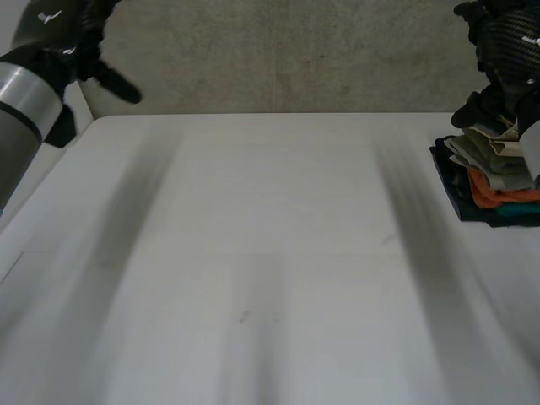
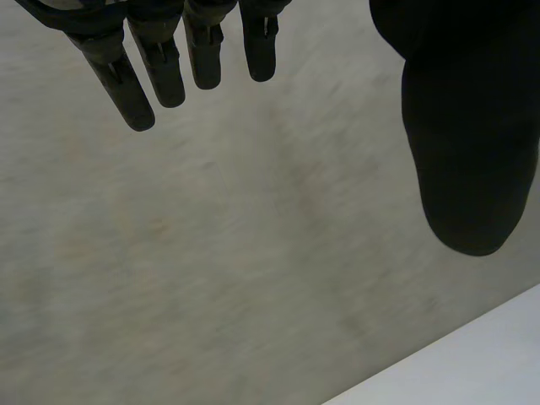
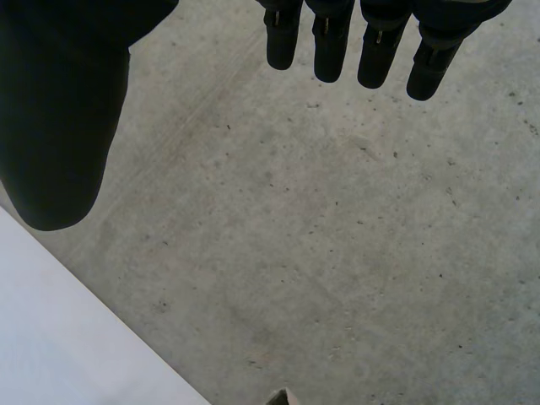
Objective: Fold the laundry.
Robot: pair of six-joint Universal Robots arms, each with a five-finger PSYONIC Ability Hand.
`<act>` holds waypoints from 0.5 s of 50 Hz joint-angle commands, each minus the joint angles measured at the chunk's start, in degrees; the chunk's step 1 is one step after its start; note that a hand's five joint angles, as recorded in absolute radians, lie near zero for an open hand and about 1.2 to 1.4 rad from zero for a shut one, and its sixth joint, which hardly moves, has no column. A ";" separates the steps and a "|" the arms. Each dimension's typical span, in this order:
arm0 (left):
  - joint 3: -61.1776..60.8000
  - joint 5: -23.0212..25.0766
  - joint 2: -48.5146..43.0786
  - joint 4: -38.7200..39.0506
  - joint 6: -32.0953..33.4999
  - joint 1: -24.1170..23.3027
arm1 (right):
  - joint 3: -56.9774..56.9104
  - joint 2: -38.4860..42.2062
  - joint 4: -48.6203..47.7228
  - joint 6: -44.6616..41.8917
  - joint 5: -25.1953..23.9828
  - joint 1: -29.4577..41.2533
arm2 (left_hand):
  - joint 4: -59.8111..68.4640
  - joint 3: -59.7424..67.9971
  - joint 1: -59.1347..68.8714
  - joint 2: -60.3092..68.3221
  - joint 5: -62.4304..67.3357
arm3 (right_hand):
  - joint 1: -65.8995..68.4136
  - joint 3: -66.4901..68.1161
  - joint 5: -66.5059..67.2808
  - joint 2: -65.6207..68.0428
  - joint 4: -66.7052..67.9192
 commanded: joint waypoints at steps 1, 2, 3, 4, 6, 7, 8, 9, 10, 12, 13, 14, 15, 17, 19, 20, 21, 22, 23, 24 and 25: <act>0.15 -4.07 3.80 -9.12 -2.88 -10.02 | -4.36 -1.94 12.57 4.80 -0.41 -0.40 | -1.56 -1.93 -1.60 -1.83 -2.61 | -3.09 -1.93 -2.87 -2.08 -2.10; 0.15 -5.66 3.80 -9.49 -2.79 -10.91 | -4.89 -1.76 14.24 5.50 -0.59 -0.40 | -1.56 -1.93 -1.60 -1.83 -2.61 | -3.09 -1.93 -2.87 -2.08 -2.10; 0.07 -7.24 3.80 -9.58 -2.71 -11.70 | -5.85 -1.76 17.39 6.90 -1.03 -0.49 | -1.56 -1.93 -1.60 -1.83 -2.61 | -3.09 -1.93 -2.87 -2.08 -2.10; -0.02 -8.83 3.71 -9.58 -2.62 -12.40 | -6.21 -1.76 18.55 7.53 -0.94 -0.49 | -1.56 -1.93 -1.60 -1.83 -2.61 | -3.09 -1.93 -2.87 -2.08 -2.10; 0.06 -12.79 3.54 -9.66 -2.35 -14.42 | -6.91 -1.67 19.88 8.67 -0.94 -0.75 | -1.56 -1.93 -1.60 -1.83 -2.61 | -3.09 -1.93 -2.87 -2.08 -2.10; 0.15 -13.93 3.45 -9.49 -2.27 -14.87 | -7.00 -1.67 19.88 8.85 -0.94 -0.84 | -1.56 -1.93 -1.60 -1.83 -2.61 | -3.09 -1.93 -2.87 -2.08 -2.10; -0.02 -15.59 3.45 -9.40 -1.66 -15.31 | -7.00 -1.67 19.88 9.02 -0.94 -1.02 | -1.56 -1.93 -1.60 -1.83 -2.61 | -3.09 -1.93 -2.87 -2.08 -2.10; -0.11 -16.13 3.45 -9.40 -1.30 -15.40 | -6.92 -1.67 19.79 9.03 -0.94 -1.19 | -1.56 -1.93 -1.60 -1.83 -2.61 | -3.09 -1.93 -2.87 -2.08 -2.10; -0.20 -16.49 3.36 -9.40 -0.86 -15.40 | -6.92 -1.67 19.79 9.20 -0.94 -1.63 | -1.56 -1.93 -1.60 -1.83 -2.61 | -3.09 -1.93 -2.87 -2.08 -2.10; -0.29 -16.75 3.36 -9.66 0.45 -15.40 | -6.92 -1.67 19.79 9.29 -0.94 -1.89 | -1.56 -1.93 -1.60 -1.83 -2.61 | -3.09 -1.93 -2.87 -2.08 -2.10; -0.29 -16.75 3.28 -9.75 0.81 -15.40 | -6.92 -1.67 19.88 9.38 -1.03 -2.07 | -1.60 -1.98 -1.65 -1.88 -2.66 | -3.09 -1.93 -2.87 -2.08 -2.10; -0.29 -16.84 3.27 -9.84 1.16 -15.40 | -6.92 -1.67 19.79 9.38 -1.03 -2.07 | -1.56 -1.93 -1.61 -1.83 -2.61 | -3.09 -1.93 -2.87 -2.08 -2.10; -0.37 -16.93 3.19 -9.93 1.51 -15.40 | -6.92 -1.76 19.79 9.55 -1.03 -2.07 | -1.60 -1.98 -1.65 -1.88 -2.66 | -3.09 -1.93 -2.87 -2.08 -2.10; -0.29 -17.45 3.10 -10.10 2.65 -15.66 | -7.00 -1.67 19.79 10.08 -1.21 -1.90 | -1.60 -1.98 -1.65 -1.88 -2.66 | -3.09 -1.93 -2.87 -2.08 -2.10; -0.37 -17.46 3.01 -10.10 3.44 -15.66 | -7.09 -1.59 19.88 11.22 -1.73 -1.55 | -1.60 -1.98 -1.65 -1.88 -2.66 | -3.09 -1.93 -2.87 -2.08 -2.10; -0.37 -17.54 3.10 -10.19 4.14 -15.57 | -7.09 -1.59 19.88 11.48 -2.08 -1.54 | -1.60 -1.98 -1.65 -1.88 -2.66 | -3.09 -1.93 -2.87 -2.08 -2.10; -0.55 -17.54 3.10 -10.28 4.58 -15.57 | -7.09 -1.50 19.88 11.75 -2.43 -1.54 | -1.60 -1.98 -1.65 -1.88 -2.66 | -3.09 -1.93 -2.87 -2.08 -2.10; -0.81 -17.54 3.27 -10.19 4.85 -15.57 | -7.09 -1.41 19.88 11.92 -3.39 -1.46 | -1.60 -1.98 -1.65 -1.88 -2.66 | -3.09 -1.93 -2.87 -2.08 -2.10; -1.34 -17.54 3.36 -10.11 5.11 -15.40 | -7.09 -1.32 19.88 11.84 -4.01 -1.46 | -1.60 -1.98 -1.65 -1.88 -2.66 | -3.09 -1.93 -2.87 -2.08 -2.10; -2.30 -17.54 3.71 -9.93 5.55 -15.22 | -7.09 -1.32 19.88 11.93 -4.45 -1.46 | -1.60 -1.98 -1.65 -1.88 -2.66 | -3.09 -1.93 -2.87 -2.08 -2.10; -2.83 -17.54 3.80 -9.84 5.73 -15.14 | -7.01 -1.23 19.88 12.01 -4.72 -1.63 | -1.60 -1.98 -1.65 -1.88 -2.66 | -3.09 -1.93 -2.87 -2.08 -2.10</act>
